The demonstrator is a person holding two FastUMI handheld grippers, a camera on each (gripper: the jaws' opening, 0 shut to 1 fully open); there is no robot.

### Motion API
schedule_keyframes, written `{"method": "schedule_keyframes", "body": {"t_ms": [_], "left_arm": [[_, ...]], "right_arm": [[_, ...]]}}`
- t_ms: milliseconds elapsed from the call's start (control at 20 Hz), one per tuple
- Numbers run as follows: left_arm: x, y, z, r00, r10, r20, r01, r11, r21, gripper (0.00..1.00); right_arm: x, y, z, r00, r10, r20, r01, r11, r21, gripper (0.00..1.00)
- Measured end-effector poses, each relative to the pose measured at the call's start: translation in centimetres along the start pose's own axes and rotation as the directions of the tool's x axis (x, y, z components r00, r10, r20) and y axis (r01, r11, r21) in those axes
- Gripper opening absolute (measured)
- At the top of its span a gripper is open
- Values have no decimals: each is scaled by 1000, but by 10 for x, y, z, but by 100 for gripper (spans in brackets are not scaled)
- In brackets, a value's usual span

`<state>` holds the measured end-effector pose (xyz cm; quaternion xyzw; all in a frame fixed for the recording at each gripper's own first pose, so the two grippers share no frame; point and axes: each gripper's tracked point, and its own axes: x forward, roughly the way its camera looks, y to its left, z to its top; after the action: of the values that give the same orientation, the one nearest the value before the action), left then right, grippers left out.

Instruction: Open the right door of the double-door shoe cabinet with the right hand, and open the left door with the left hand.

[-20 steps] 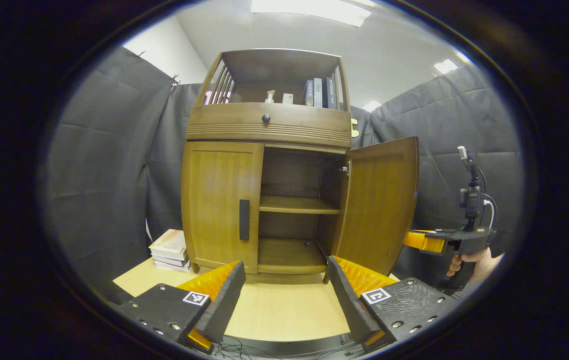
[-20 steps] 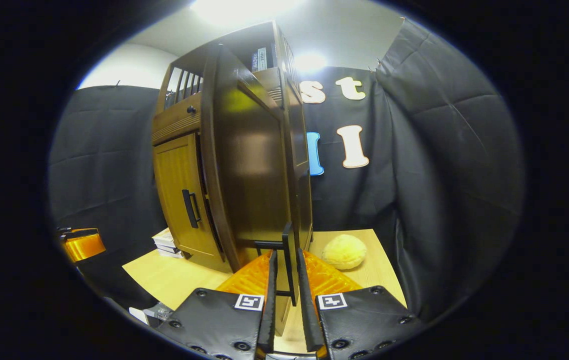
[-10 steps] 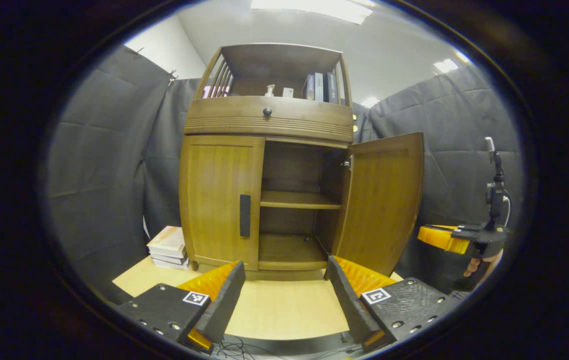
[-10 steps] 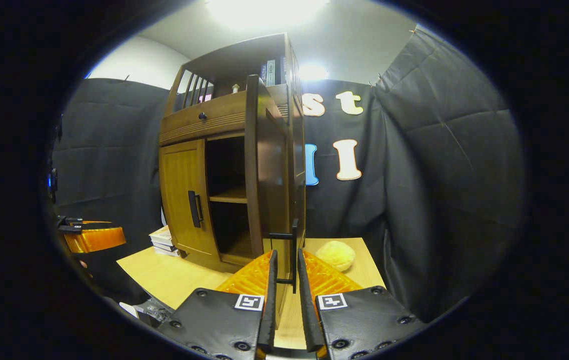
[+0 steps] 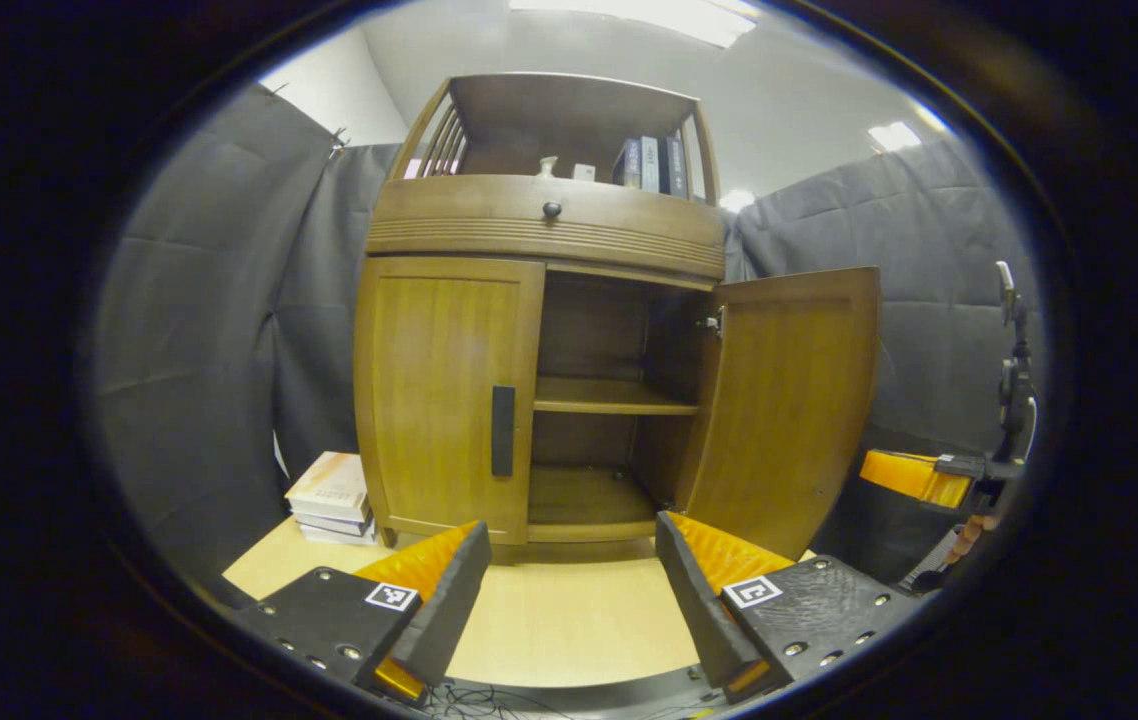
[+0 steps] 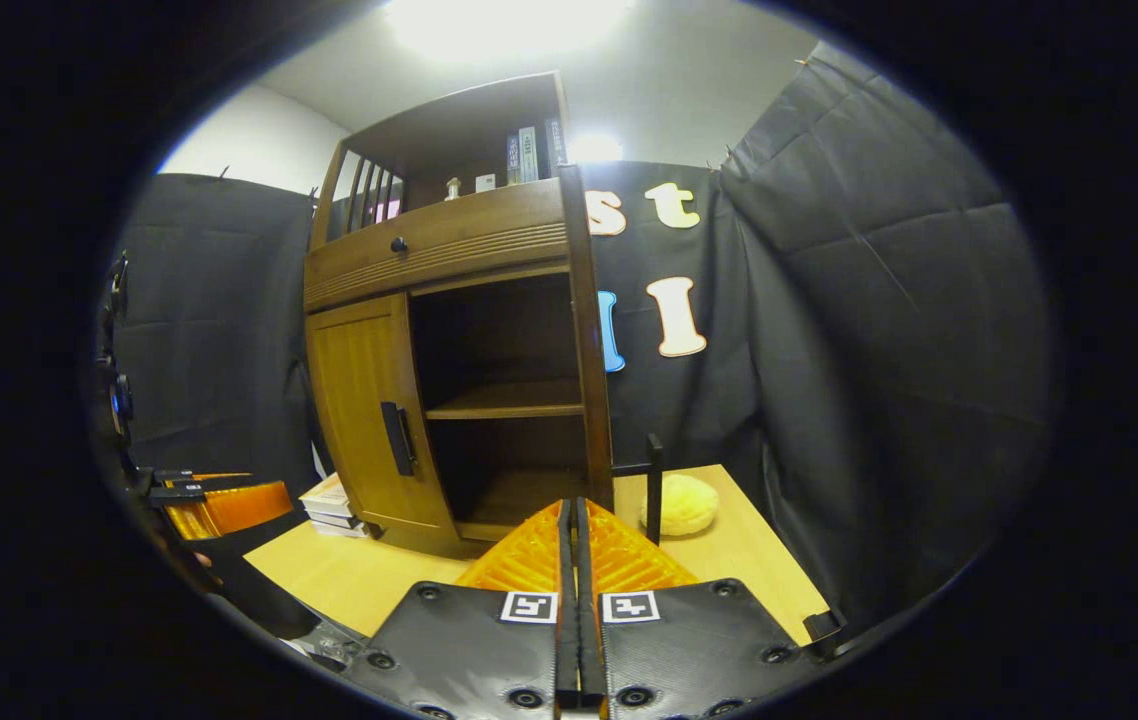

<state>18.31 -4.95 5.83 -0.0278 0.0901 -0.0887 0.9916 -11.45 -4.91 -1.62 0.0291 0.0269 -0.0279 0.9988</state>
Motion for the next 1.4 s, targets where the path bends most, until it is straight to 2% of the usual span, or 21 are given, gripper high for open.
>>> {"method": "schedule_keyframes", "body": {"t_ms": [100,200,450,700,750,800,1000,1100,1150,1200,1250,1400], "left_arm": [[-4,-1,-3,1000,-5,2,5,1000,2,96],[-1,2,-2,1000,-8,12,8,1000,15,96],[4,2,0,999,-43,27,43,999,28,96],[9,-2,3,997,-69,43,69,998,9,96],[12,-3,5,996,-76,52,76,997,11,96],[13,-2,5,995,-81,56,80,997,18,96],[16,3,5,997,-63,49,62,998,28,96],[16,2,3,997,-63,39,62,998,22,96],[17,3,1,998,-52,28,52,998,23,96],[17,6,0,999,-43,21,42,999,28,96],[19,8,-1,999,-33,18,32,999,38,95],[36,9,-7,1000,10,10,-11,997,76,96]], "right_arm": [[9,16,6,1000,-5,15,5,1000,25,0],[19,30,7,999,-30,22,29,999,33,21],[46,64,6,997,-73,20,73,997,4,98],[64,85,11,991,-136,22,136,991,5,98],[66,88,12,989,-145,21,145,989,0,100],[68,89,13,988,-155,20,155,988,-7,98],[89,90,15,987,-157,36,159,987,-39,98],[104,89,14,988,-141,56,144,988,-49,98],[111,91,16,991,-122,64,125,990,-57,93],[120,94,15,994,-91,64,95,993,-65,93],[127,99,14,996,-56,67,61,996,-71,98],[148,103,13,998,15,62,-9,996,-93,98]]}}
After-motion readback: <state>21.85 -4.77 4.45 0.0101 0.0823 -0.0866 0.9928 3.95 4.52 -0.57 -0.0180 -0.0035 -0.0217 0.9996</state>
